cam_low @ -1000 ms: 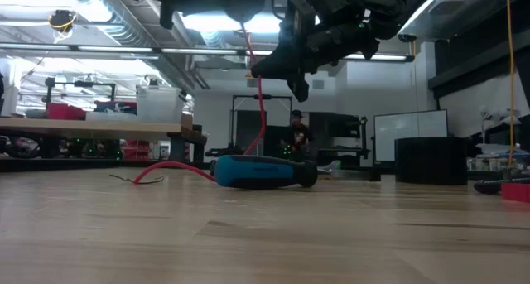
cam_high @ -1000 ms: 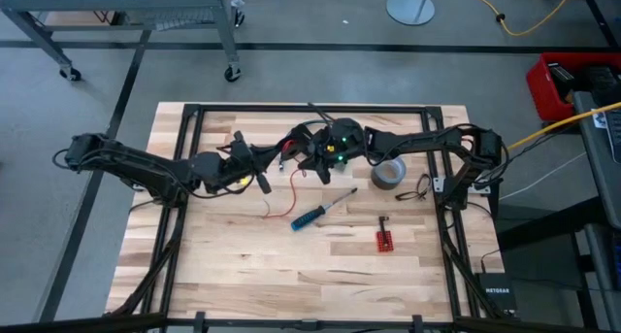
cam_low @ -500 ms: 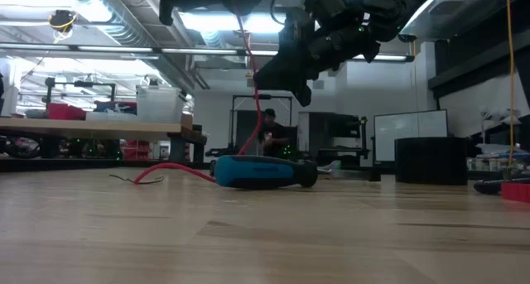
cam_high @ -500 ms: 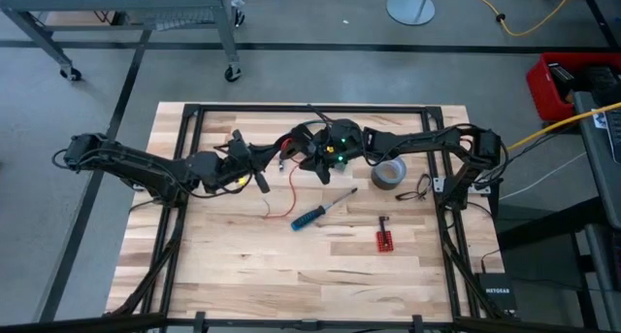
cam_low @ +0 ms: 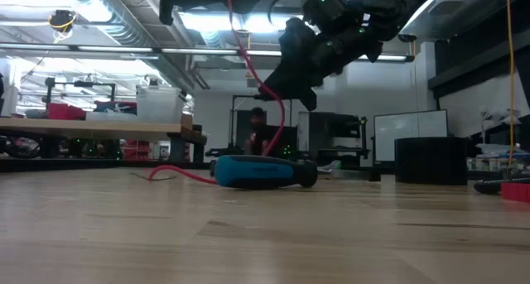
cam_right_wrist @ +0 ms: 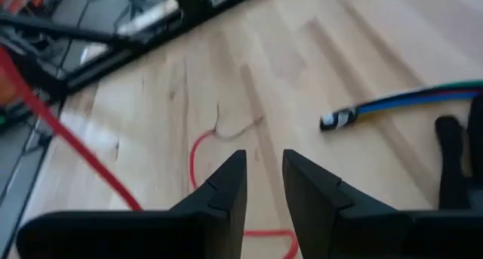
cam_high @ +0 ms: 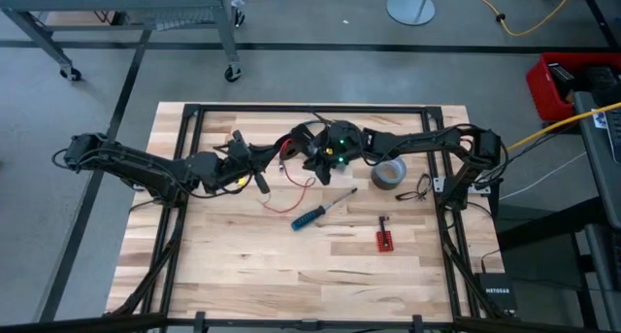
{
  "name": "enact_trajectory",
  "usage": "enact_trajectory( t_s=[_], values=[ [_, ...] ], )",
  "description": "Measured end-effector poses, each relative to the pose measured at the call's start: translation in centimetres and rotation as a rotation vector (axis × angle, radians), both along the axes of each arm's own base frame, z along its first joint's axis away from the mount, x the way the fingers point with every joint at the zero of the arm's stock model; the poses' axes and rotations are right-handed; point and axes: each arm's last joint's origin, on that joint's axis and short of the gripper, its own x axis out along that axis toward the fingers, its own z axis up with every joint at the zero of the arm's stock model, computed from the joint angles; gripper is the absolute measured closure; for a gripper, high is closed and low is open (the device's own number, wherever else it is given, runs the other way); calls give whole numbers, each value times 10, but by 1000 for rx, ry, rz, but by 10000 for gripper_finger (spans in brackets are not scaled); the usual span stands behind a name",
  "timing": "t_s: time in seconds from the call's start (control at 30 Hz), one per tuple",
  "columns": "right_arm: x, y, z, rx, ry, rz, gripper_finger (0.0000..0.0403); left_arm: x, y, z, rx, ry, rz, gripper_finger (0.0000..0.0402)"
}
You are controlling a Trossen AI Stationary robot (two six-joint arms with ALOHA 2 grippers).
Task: Coil cords
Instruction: Coil the red wire onto the spool
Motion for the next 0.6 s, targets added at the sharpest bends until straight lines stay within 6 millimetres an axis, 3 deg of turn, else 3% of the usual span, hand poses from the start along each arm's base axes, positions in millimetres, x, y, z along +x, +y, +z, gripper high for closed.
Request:
enact_trajectory(
  t_s=[0.33, 0.6],
  values=[
    [-8, 28, -16, -67, 193, 155, 311, 0, 1, 2, 29, -7, 7, 401],
    [-9, 23, -18, -128, 217, 112, 311, 0, 1, 2, 28, -7, 8, 401]
  ],
)
